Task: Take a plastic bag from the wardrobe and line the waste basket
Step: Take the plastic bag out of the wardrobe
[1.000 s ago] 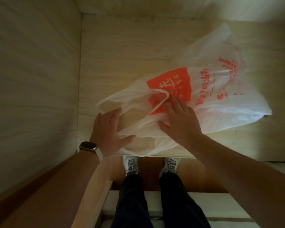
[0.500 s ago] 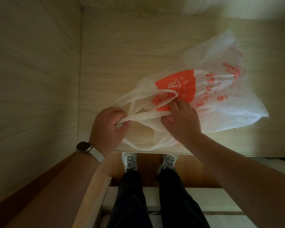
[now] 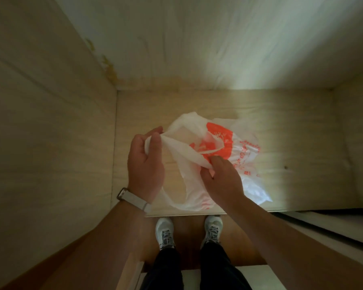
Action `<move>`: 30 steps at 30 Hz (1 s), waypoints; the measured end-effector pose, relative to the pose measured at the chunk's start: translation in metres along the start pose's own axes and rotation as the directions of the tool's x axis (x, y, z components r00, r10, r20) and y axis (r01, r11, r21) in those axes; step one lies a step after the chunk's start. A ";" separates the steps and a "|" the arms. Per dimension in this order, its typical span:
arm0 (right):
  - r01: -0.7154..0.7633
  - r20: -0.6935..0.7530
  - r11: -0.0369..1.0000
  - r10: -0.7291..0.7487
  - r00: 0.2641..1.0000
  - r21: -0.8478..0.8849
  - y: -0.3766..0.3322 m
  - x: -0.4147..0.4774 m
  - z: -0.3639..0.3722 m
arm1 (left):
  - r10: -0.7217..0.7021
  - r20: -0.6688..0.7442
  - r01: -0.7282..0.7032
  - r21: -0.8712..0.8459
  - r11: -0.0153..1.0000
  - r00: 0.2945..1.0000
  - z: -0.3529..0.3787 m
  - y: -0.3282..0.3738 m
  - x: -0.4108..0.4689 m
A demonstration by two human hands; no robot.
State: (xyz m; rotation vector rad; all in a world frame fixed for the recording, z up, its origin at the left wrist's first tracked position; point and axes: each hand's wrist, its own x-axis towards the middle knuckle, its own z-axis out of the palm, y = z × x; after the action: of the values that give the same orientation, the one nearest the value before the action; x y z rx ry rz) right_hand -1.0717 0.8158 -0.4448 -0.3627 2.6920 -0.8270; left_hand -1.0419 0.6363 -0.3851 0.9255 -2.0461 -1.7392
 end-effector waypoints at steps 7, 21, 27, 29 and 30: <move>0.007 -0.100 0.995 0.002 0.995 0.097 -0.044 -0.021 -0.061 | 0.071 -0.008 -0.071 0.036 0.997 0.997 -0.005 0.085 -0.003; 0.161 -0.292 0.976 -0.113 0.950 0.147 -0.088 -0.052 -0.138 | 0.027 0.649 -0.498 0.555 0.666 0.760 -0.037 0.162 -0.030; 0.221 -0.133 0.966 -0.204 0.970 0.135 -0.087 -0.053 -0.160 | 0.228 0.674 -0.632 0.444 0.635 0.703 -0.041 0.158 -0.035; 0.249 -0.086 0.959 -0.239 0.967 0.138 -0.084 -0.052 -0.168 | 0.335 0.588 -0.615 0.376 0.693 0.736 -0.038 0.160 -0.044; 0.262 -0.071 0.954 -0.254 0.965 0.144 -0.083 -0.052 -0.171 | 0.375 0.530 -0.605 0.368 0.706 0.760 -0.037 0.160 -0.048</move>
State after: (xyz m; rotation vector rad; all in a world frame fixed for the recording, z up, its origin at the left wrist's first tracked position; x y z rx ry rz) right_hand -1.0722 0.8518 -0.2506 -0.6761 2.6412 -1.1225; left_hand -1.0286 0.6486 -0.2148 0.0200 -2.7916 -1.1492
